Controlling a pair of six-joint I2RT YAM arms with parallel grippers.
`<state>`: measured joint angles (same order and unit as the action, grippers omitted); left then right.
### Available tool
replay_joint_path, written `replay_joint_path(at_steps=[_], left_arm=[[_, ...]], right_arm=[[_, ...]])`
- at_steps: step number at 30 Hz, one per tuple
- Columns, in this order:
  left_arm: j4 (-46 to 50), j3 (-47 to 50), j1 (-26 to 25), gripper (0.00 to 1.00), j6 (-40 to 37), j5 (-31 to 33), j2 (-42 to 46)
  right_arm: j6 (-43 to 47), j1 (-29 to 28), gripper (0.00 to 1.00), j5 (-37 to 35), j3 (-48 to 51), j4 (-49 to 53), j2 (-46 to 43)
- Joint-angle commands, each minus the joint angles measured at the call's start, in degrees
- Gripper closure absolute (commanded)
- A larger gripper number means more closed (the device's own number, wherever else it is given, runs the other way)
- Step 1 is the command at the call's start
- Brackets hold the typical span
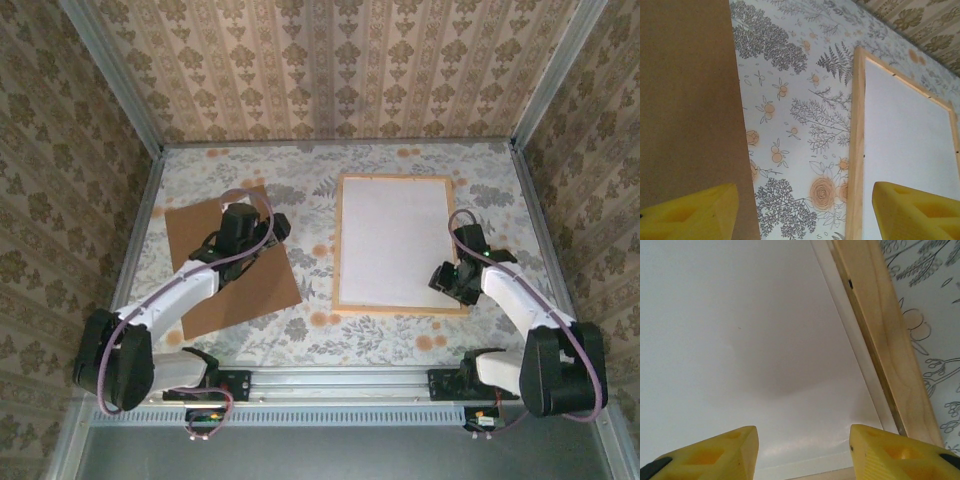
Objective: Put the photo into the frame
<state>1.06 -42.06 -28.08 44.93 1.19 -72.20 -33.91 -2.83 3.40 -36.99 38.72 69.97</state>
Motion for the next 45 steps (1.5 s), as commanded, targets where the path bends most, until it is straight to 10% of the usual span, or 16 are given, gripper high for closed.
replay_joint_path(at_steps=[1, 45], left_arm=[[0.96, -2.22, 0.42, 0.27, -2.16, -0.84, -1.07], [4.67, -3.82, 4.40, 0.27, -6.01, 0.65, -1.28]], right_arm=[[-1.83, -0.42, 0.49, 0.85, 0.86, -1.01, 2.27], [-2.69, -10.01, 0.47, 2.89, -0.78, -1.88, 7.96]])
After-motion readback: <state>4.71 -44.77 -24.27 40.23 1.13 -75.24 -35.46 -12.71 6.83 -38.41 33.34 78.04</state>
